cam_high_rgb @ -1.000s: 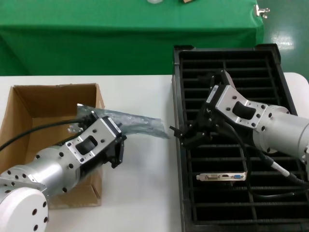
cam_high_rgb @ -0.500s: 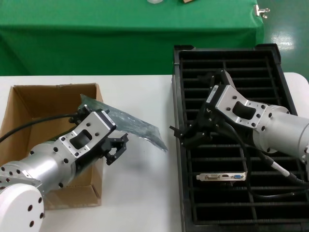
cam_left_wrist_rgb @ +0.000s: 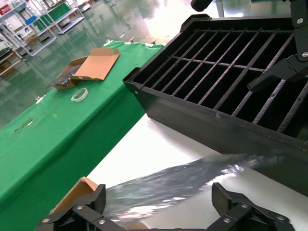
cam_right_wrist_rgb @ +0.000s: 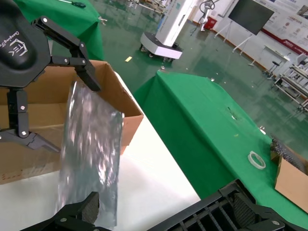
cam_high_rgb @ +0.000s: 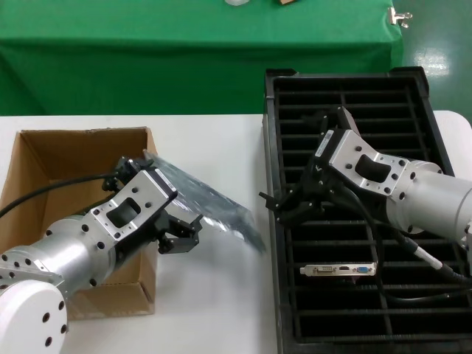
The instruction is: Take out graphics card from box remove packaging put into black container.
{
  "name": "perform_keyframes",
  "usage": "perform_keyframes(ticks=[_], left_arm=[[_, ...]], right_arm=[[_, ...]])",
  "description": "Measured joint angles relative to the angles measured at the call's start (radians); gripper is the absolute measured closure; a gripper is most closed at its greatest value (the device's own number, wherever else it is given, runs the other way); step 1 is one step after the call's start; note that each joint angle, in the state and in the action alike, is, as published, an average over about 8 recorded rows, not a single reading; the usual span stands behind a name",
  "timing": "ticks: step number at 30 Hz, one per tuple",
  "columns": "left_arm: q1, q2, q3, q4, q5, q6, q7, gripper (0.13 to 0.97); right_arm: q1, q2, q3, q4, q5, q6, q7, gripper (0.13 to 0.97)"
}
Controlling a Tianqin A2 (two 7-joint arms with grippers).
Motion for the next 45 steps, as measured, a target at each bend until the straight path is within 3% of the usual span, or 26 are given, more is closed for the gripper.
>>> perform_keyframes(ticks=[9,15,26,45], left_arm=[[0.002,0.0,0.0,0.002,-0.008,-0.006,0.004,0.281],[0.02,-0.003,-0.003,0.017,-0.065,-0.052,0.036,0.2],[0.077,-0.012,-0.013,0.067,-0.254,-0.206,0.142,0.132],[0.183,-0.029,-0.032,0.16,-0.607,-0.491,0.339,0.132]], right_arm=[[-0.004,-0.002,0.003,-0.001,0.006,0.004,-0.005,0.129],[-0.036,-0.013,0.026,-0.007,0.046,0.037,-0.043,0.129],[-0.142,-0.05,0.104,-0.029,0.181,0.146,-0.169,0.129],[-0.34,-0.12,0.248,-0.069,0.433,0.35,-0.404,0.129]])
